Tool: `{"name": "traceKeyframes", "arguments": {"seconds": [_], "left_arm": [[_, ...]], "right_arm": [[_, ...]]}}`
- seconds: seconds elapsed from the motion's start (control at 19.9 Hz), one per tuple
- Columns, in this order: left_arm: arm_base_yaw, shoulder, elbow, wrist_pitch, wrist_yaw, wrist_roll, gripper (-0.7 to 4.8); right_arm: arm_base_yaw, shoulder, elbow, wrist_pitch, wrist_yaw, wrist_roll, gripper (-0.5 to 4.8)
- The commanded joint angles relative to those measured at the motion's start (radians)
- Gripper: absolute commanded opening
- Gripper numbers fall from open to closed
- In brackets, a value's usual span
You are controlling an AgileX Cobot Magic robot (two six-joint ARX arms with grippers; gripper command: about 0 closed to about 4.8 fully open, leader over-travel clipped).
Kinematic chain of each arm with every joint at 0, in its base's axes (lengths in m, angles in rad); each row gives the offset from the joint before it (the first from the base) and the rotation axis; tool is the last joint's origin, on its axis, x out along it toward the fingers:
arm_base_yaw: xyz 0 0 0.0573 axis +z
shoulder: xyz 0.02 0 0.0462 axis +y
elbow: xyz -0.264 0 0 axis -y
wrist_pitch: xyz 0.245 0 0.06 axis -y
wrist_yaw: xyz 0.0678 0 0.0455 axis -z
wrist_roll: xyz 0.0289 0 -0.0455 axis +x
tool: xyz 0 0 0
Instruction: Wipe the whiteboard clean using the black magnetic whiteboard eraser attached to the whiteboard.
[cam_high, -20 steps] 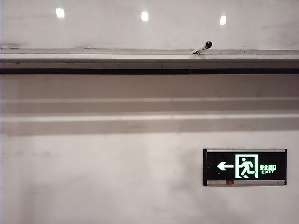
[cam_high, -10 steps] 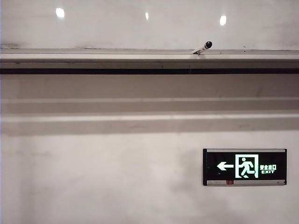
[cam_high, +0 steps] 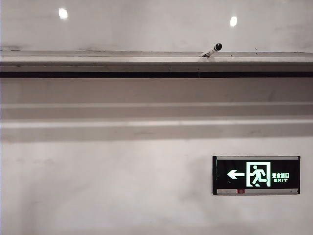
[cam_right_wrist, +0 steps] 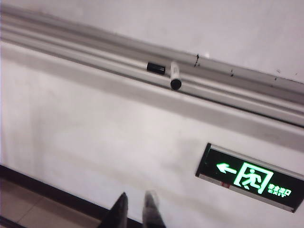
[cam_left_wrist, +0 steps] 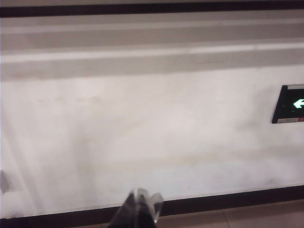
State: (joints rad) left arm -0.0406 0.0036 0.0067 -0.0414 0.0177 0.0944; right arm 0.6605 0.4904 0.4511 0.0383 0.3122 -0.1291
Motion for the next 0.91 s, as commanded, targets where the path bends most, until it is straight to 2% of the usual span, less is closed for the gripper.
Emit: {"name": "traceKeyframes", "arguments": {"seconds": [0.05, 0.25, 0.5, 0.6, 0.71, 0.81, 0.91], "left_arm": [[0.000, -0.001, 0.000, 0.012, 0.005, 0.003, -0.04], [0.000, -0.001, 0.000, 0.013, 0.005, 0.003, -0.04], [0.000, -0.001, 0.000, 0.012, 0.005, 0.003, -0.04], [0.000, -0.001, 0.000, 0.012, 0.005, 0.003, -0.04], [0.000, -0.001, 0.000, 0.013, 0.005, 0.003, -0.04], [0.000, -0.001, 0.000, 0.012, 0.005, 0.003, -0.04], [0.000, -0.001, 0.000, 0.013, 0.005, 0.003, -0.04]], "right_arm": [[-0.081, -0.058, -0.057, 0.025, -0.004, 0.002, 0.52], [-0.300, -0.196, -0.192, 0.000, -0.021, 0.002, 0.52], [-0.513, -0.420, -0.327, -0.011, -0.271, 0.003, 0.52], [-0.576, -0.493, -0.380, -0.013, -0.237, 0.030, 0.52], [-0.587, -0.489, -0.435, 0.004, -0.179, 0.042, 0.53], [-0.586, -0.489, -0.447, -0.050, -0.176, 0.051, 0.53], [-0.586, -0.489, -0.447, -0.039, -0.176, 0.051, 0.53]]}}
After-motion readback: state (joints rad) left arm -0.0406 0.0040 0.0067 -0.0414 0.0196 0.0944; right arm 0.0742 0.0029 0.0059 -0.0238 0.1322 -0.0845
